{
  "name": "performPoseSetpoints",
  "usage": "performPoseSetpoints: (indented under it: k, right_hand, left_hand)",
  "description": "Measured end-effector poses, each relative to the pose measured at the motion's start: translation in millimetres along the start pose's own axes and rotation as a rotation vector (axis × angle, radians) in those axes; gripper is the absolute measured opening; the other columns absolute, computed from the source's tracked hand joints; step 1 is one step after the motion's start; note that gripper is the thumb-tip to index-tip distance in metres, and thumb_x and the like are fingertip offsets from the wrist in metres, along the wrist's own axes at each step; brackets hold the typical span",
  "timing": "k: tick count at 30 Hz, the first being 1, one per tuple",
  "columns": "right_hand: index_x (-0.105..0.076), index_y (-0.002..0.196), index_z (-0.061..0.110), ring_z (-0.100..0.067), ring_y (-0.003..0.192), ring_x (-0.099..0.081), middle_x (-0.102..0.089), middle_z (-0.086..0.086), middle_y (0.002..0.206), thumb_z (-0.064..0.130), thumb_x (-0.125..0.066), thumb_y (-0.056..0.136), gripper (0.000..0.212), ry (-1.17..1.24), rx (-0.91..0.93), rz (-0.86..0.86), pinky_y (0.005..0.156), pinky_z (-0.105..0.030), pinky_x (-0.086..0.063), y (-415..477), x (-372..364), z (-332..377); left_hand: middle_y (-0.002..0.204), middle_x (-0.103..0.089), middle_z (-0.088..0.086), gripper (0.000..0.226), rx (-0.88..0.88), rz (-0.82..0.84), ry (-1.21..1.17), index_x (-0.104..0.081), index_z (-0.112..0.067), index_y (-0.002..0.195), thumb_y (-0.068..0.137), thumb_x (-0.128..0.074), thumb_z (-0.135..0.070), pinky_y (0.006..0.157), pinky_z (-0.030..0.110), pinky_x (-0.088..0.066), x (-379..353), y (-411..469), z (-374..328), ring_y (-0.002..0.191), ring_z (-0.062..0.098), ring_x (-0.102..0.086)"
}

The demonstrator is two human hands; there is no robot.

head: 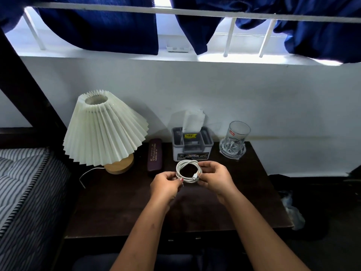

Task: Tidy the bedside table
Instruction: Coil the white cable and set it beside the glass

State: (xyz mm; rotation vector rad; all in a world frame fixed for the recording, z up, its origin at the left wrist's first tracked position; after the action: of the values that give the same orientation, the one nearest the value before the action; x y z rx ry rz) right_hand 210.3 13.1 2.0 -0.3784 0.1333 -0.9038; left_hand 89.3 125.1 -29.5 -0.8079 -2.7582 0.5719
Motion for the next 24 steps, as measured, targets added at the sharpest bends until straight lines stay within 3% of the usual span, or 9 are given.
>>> performPoseSetpoints:
  k: [2, 6, 10, 12, 16, 19, 24]
  right_hand:
    - [-0.062, 0.085, 0.013, -0.017, 0.075, -0.062, -0.065, -0.006, 0.083, -0.015, -0.054, 0.079, 0.031, 0.013, 0.002, 0.014, 0.069, -0.031, -0.054, 4, 1, -1]
    - [-0.061, 0.083, 0.02, -0.029, 0.092, -0.067, -0.069, -0.006, 0.087, -0.011, -0.061, 0.072, 0.032, -0.033, 0.06, -0.032, 0.085, -0.048, -0.056, 8, 12, 3]
    - [-0.06, 0.078, 0.022, -0.025, 0.09, -0.068, -0.07, -0.004, 0.085, -0.011, -0.056, 0.073, 0.034, -0.067, 0.095, -0.112, 0.085, -0.048, -0.056, 18, 38, 7]
    - [-0.061, 0.079, 0.022, -0.023, 0.089, -0.068, -0.069, -0.002, 0.084, -0.005, -0.054, 0.078, 0.028, -0.197, 0.127, -0.167, 0.083, -0.041, -0.057, 24, 57, 12]
    - [-0.063, 0.105, 0.012, -0.025, 0.101, -0.063, -0.068, -0.009, 0.103, 0.004, -0.054, 0.086, 0.023, -0.48, 0.145, -0.315, 0.088, -0.027, -0.046, 38, 101, 3]
    - [-0.053, 0.121, 0.013, -0.033, 0.114, -0.052, -0.058, -0.014, 0.12, 0.011, -0.054, 0.088, 0.034, -0.786, 0.189, -0.443, 0.095, -0.036, -0.042, 50, 124, 3]
    - [-0.047, 0.129, 0.023, -0.034, 0.12, -0.045, -0.051, -0.01, 0.127, 0.033, -0.054, 0.089, 0.042, -1.185, 0.236, -0.355, 0.09, -0.043, -0.045, 87, 133, 12]
  left_hand:
    - [0.061, -0.058, 0.002, 0.009, -0.016, -0.025, 0.009, -0.066, -0.012, 0.081, 0.079, -0.069, -0.004, 0.055, 0.019, -0.048, -2, 2, -1, 0.054, 0.012, -0.054]
    - [0.071, -0.066, 0.006, 0.01, -0.004, -0.039, -0.013, -0.066, -0.013, 0.078, 0.076, -0.074, -0.007, 0.078, 0.037, -0.055, -12, 13, 0, 0.069, 0.021, -0.062]
    - [0.072, -0.065, 0.008, 0.013, 0.048, 0.053, -0.047, -0.064, -0.008, 0.08, 0.074, -0.074, -0.005, 0.071, 0.036, -0.051, -44, 22, 6, 0.065, 0.022, -0.06]
    - [0.071, -0.063, 0.01, 0.012, 0.073, 0.101, -0.059, -0.061, -0.005, 0.081, 0.076, -0.071, -0.001, 0.066, 0.034, -0.049, -64, 24, 9, 0.061, 0.021, -0.057]
    - [0.073, -0.062, 0.012, 0.009, 0.102, 0.161, -0.042, -0.059, -0.005, 0.084, 0.08, -0.066, -0.001, 0.061, 0.032, -0.054, -95, 28, 11, 0.063, 0.019, -0.057]
    - [0.066, -0.058, 0.011, 0.009, 0.14, 0.215, -0.099, -0.054, -0.003, 0.087, 0.084, -0.061, 0.002, 0.051, 0.024, -0.053, -110, 29, 10, 0.059, 0.015, -0.056]
    - [0.064, -0.059, 0.014, 0.012, 0.182, 0.267, -0.176, -0.051, -0.003, 0.081, 0.085, -0.06, 0.002, 0.047, 0.019, -0.054, -136, 25, 9, 0.059, 0.016, -0.058]
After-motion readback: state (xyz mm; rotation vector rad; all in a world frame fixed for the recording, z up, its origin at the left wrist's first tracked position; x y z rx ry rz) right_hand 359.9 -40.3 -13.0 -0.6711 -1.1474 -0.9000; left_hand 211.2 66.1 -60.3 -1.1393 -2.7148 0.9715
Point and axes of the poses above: each hand's wrist, its own y-axis towards the middle knuckle, its own x-axis out of the back of the hand, z = x × y, the point moved 9 cm from there along y, towards the middle knuckle
